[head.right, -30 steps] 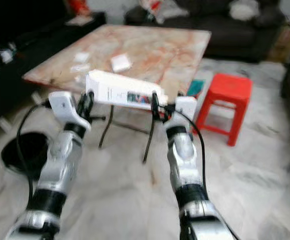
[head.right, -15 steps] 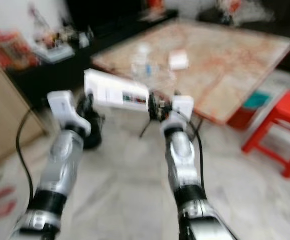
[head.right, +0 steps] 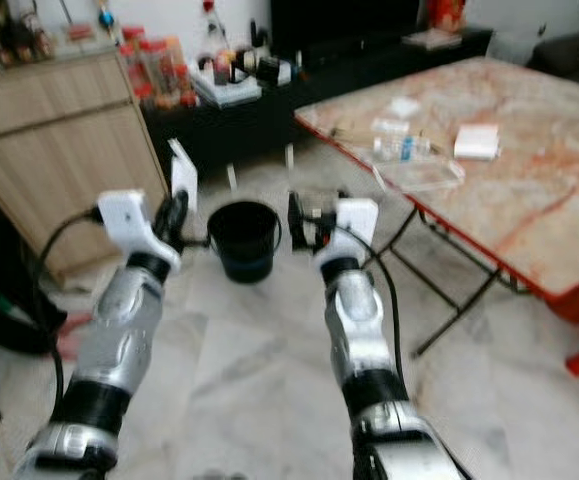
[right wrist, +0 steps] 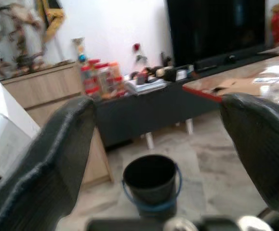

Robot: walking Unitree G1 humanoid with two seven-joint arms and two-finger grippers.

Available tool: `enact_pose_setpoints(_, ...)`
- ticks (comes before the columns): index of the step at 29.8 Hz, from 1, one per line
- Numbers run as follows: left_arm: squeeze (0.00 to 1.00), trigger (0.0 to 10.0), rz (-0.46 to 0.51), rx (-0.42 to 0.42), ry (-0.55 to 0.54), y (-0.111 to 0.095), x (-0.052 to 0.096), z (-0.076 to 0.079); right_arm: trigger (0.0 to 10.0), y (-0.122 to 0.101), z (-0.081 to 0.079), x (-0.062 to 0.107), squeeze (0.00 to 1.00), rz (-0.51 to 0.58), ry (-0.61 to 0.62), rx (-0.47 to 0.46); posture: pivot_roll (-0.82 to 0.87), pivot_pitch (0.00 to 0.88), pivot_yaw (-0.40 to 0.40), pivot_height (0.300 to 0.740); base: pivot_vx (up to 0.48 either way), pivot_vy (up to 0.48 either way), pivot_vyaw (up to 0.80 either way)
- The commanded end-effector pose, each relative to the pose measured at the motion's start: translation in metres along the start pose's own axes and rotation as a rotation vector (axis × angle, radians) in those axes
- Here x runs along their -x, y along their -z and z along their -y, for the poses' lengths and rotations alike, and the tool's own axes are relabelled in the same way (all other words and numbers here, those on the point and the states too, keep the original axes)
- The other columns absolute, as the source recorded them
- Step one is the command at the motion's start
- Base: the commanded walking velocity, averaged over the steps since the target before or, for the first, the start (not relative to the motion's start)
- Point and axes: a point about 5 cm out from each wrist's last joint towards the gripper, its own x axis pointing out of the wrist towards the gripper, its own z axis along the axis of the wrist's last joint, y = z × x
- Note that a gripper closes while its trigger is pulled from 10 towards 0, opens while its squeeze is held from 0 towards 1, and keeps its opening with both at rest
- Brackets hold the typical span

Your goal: Picking trash to rubbish bin

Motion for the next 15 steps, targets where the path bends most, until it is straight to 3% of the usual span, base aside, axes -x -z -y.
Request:
enact_pose_setpoints(1, 0.00, 10.0, -0.077, -0.036, -0.001, 0.017, 0.007, -0.009, 10.0, 0.016, 0.006, 0.006, 0.00, -0.085, 0.004, 0.014, -0.10, 0.008, 0.053, 0.740, 0.000, 0.000, 0.00)
enact_pose_setpoints(5, 0.00, 10.0, -0.171, -0.099, 0.008, 0.035, 0.016, -0.019, 10.0, 0.031, 0.011, 0.015, 0.00, -0.161, 0.005, 0.020, -0.10, 0.011, 0.048, 0.740, 0.000, 0.000, 0.00)
enact_pose_setpoints(7, 0.00, 10.0, -0.358, -0.243, 0.023, 0.068, 0.039, -0.038, 10.0, 0.060, 0.021, 0.034, 0.00, -0.317, 0.004, 0.052, -0.10, 0.010, 0.046, 0.740, 0.000, 0.000, 0.00)
enact_pose_setpoints(15, 0.00, 10.0, -0.585, -0.316, -0.033, 0.108, 0.083, -0.064, 10.0, 0.101, 0.036, 0.074, 0.00, -0.574, 0.037, 0.088, -0.10, 0.016, 0.037, 0.740, 0.000, 0.000, 0.00)
